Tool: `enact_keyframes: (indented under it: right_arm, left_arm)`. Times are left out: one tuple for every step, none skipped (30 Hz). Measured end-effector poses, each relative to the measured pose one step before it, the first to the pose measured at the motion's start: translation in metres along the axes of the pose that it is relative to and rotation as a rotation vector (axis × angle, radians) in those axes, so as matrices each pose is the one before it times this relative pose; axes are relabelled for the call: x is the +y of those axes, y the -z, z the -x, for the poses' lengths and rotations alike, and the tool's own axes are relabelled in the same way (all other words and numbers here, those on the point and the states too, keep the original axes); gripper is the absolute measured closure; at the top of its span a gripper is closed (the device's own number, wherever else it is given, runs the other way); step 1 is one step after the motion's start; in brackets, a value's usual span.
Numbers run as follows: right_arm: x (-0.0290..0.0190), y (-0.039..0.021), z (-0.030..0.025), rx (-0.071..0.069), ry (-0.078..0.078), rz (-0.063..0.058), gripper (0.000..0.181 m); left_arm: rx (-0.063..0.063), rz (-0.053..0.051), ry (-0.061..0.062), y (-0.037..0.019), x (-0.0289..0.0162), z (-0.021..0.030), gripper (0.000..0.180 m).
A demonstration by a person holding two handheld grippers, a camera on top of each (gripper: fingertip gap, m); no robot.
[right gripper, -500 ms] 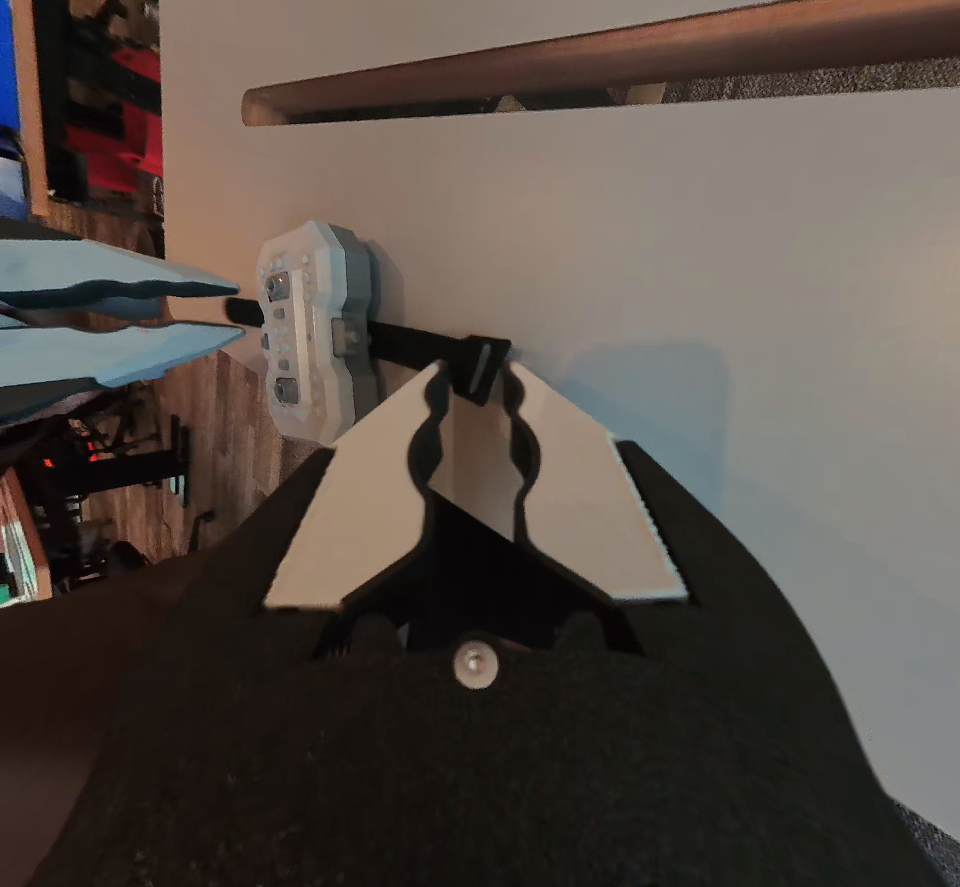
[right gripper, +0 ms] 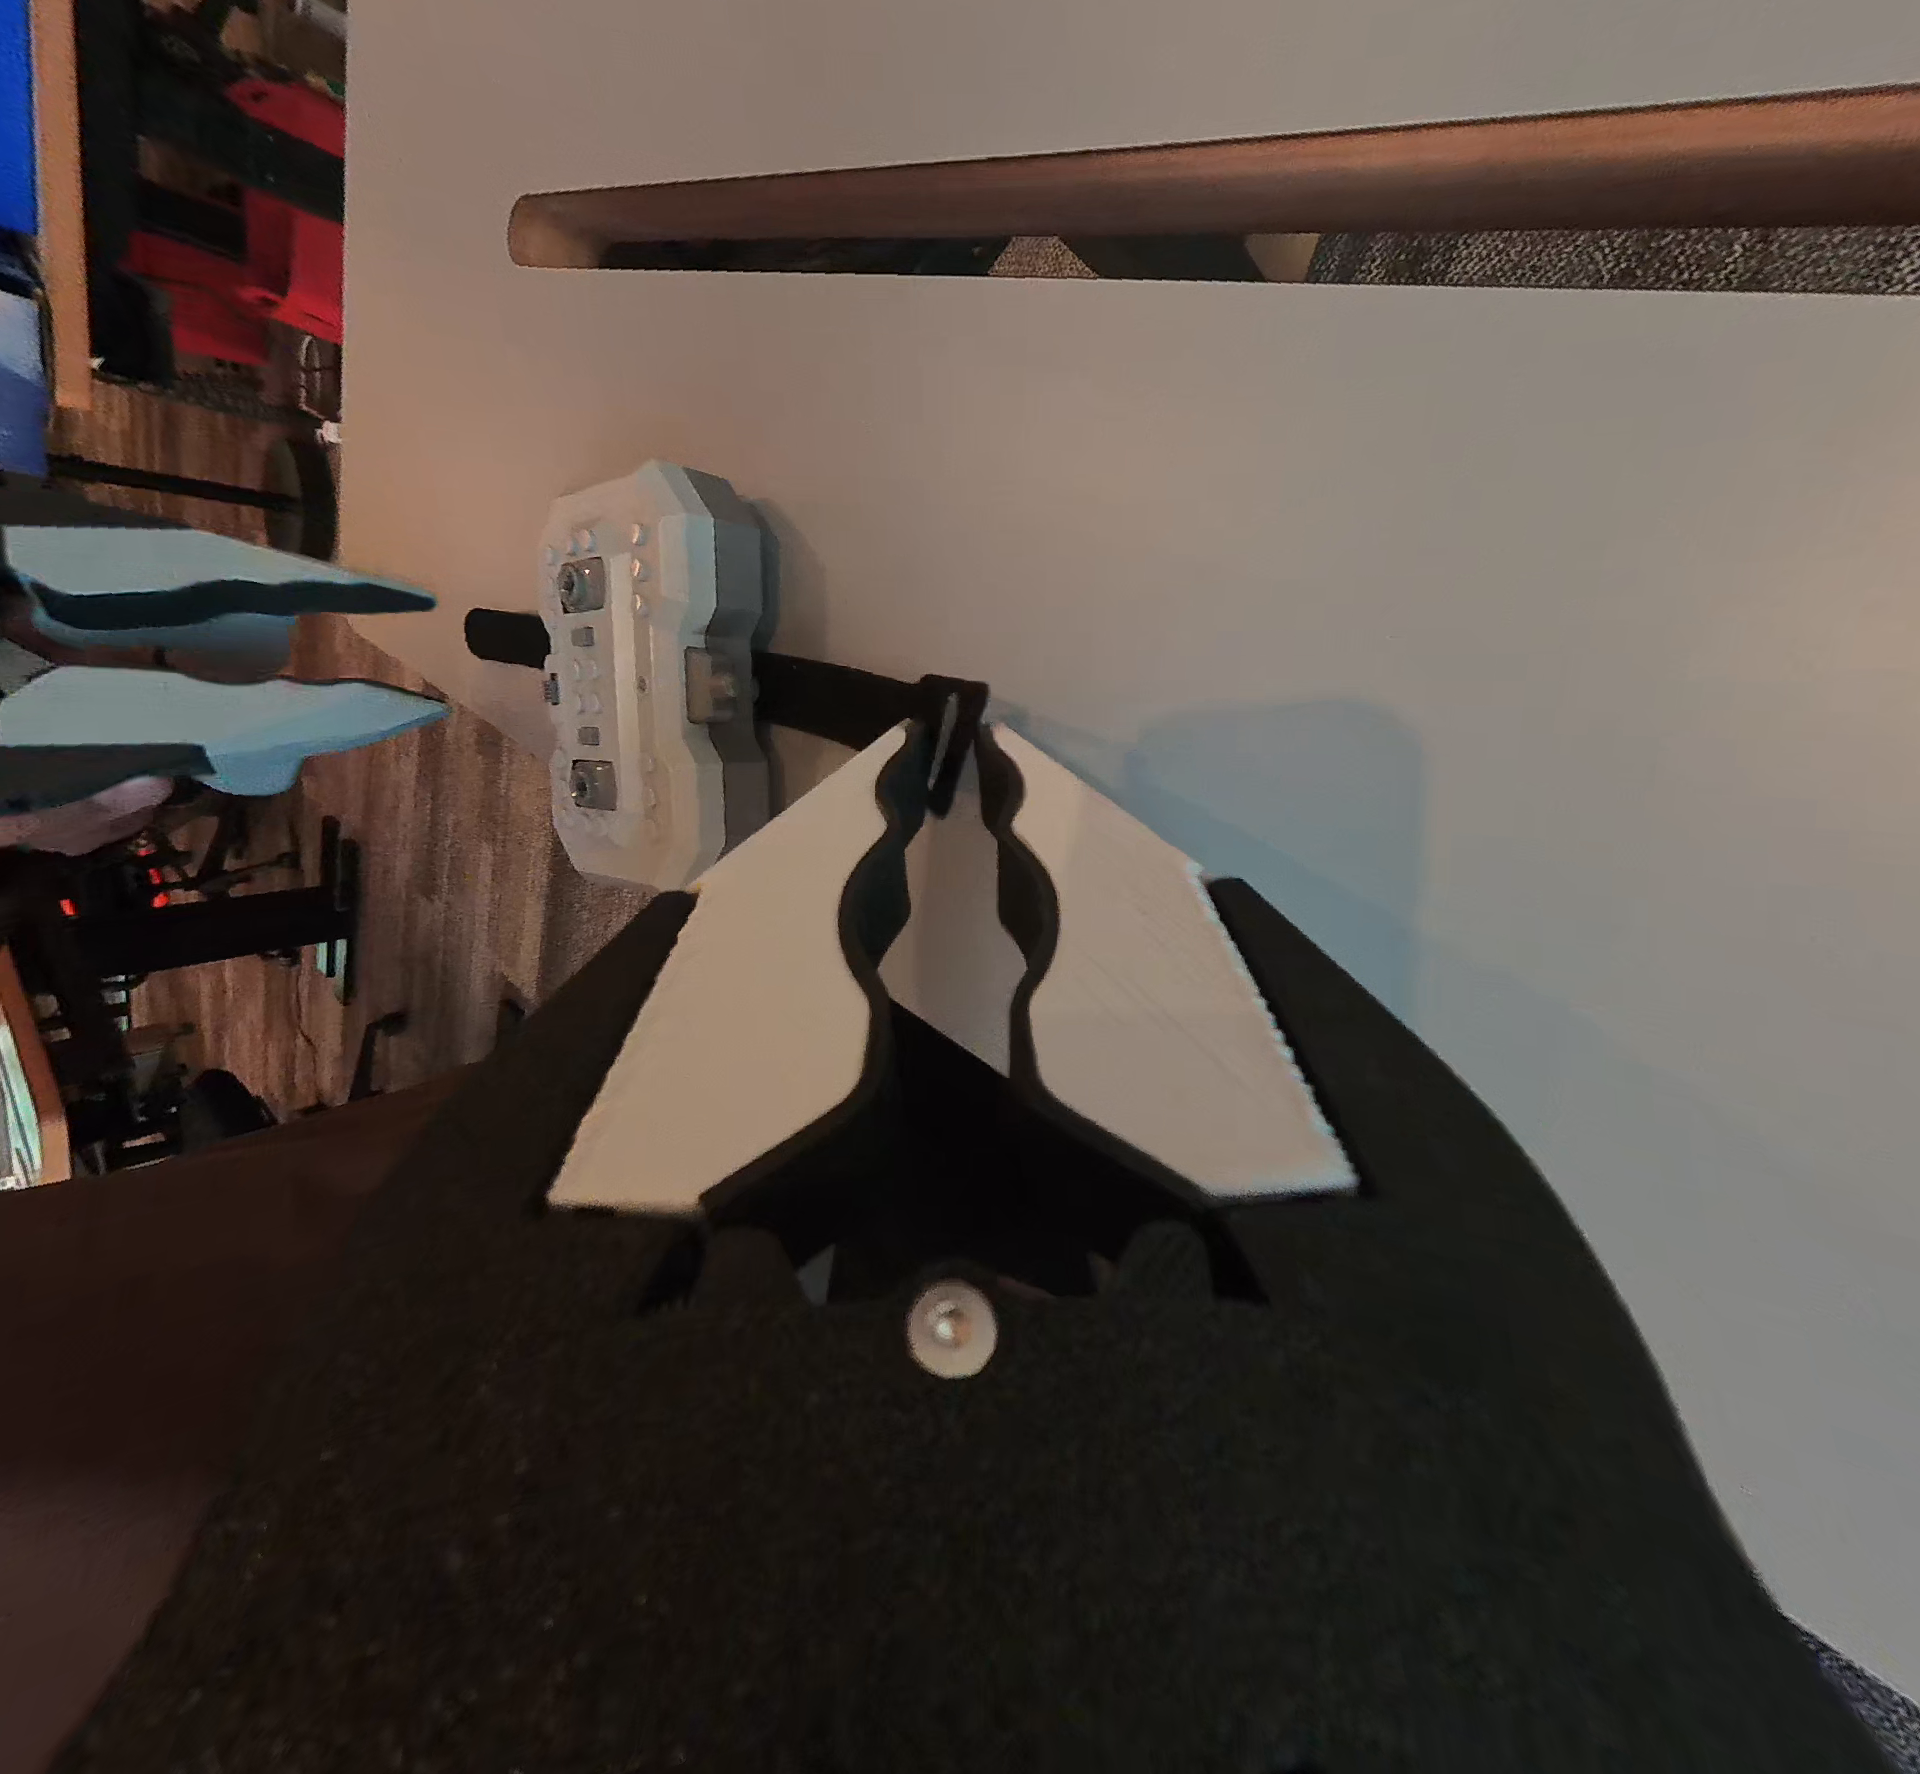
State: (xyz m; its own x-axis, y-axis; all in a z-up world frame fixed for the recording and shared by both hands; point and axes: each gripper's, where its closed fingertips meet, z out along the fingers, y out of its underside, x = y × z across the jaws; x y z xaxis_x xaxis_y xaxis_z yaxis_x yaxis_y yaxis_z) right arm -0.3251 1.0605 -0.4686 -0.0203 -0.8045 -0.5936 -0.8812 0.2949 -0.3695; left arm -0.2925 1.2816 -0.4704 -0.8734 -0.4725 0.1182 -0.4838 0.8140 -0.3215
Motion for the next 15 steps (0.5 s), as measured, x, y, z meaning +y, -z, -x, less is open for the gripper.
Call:
enact_keyframes:
  right_arm:
    - [0.00047,0.00048,-0.00085,0.0034,0.0037,0.0009,0.173]
    - [0.00088,0.00038,-0.0009,0.0032,0.0005,0.003,0.173]
    - [0.0006,0.00044,-0.00072,0.0011,-0.0016,0.001,0.173]
    - [0.00046,0.00064,-0.00082,0.0003,-0.0033,-0.0011,0.172]
    - [0.00017,0.0009,-0.001,0.0023,-0.0046,-0.0026,0.171]
    - [0.00006,0.00126,-0.00163,0.0071,-0.0051,-0.004,0.169]
    - [-0.00043,0.00151,-0.0011,0.0058,-0.0042,-0.0073,0.167]
    - [-0.00018,0.00126,0.00019,-0.0032,-0.0032,-0.0066,0.166]
    - [0.00069,0.00023,0.0015,-0.0126,-0.0035,0.0002,0.164]
    - [0.00166,-0.00083,0.00163,-0.0138,-0.0027,0.0068,0.162]
    - [0.00199,-0.0016,0.0006,-0.0065,0.0008,0.0088,0.16]
    - [0.00201,-0.00209,0.00071,-0.0059,0.0039,0.0094,0.159]
    - [0.00151,-0.00231,0.00095,-0.0048,0.0022,0.0086,0.159]
    - [0.00071,-0.00207,0.00142,-0.0038,0.0017,0.0042,0.16]
    - [-0.00031,-0.00151,0.00236,-0.0067,0.0063,-0.0007,0.166]
  left_arm:
    - [0.0284,-0.0021,0.0519,-0.00076,0.00492,0.00074,0.141]
    - [0.0271,-0.0017,0.0395,-0.00001,0.00466,0.00046,0.14]
    - [0.0107,0.0015,0.0292,0.00019,0.00484,0.00253,0.14]
    - [-0.005,0.0051,0.0163,0.00032,0.00474,0.0043,0.139]
    - [-0.0061,0.0072,0.0079,-0.00011,0.00439,0.00408,0.14]
    - [-0.003,0.0056,0.0087,-0.00037,0.00343,0.00319,0.14]
    - [0.0082,0.0009,0.0138,-0.00068,0.00205,0.00141,0.14]
    - [0.0187,-0.0068,0.0235,-0.00085,0.00007,-0.0002,0.14]
    - [0.0178,-0.0227,0.027,-0.00029,-0.00325,-0.00022,0.141]
    - [0.0175,-0.0177,0.0234,-0.00101,-0.00357,-0.00019,0.142]
    - [0.0092,-0.0139,0.019,-0.00101,-0.0038,0.00074,0.145]
    - [0.0075,-0.0107,0.0166,-0.00109,-0.00417,0.00067,0.147]
    - [0.0092,-0.01,0.0166,-0.00127,-0.00435,0.00001,0.147]
    - [0.0119,-0.0054,0.0123,-0.00133,-0.00366,-0.00089,0.147]
    - [0.011,-0.0007,0.0039,-0.00135,-0.00263,-0.0014,0.148]
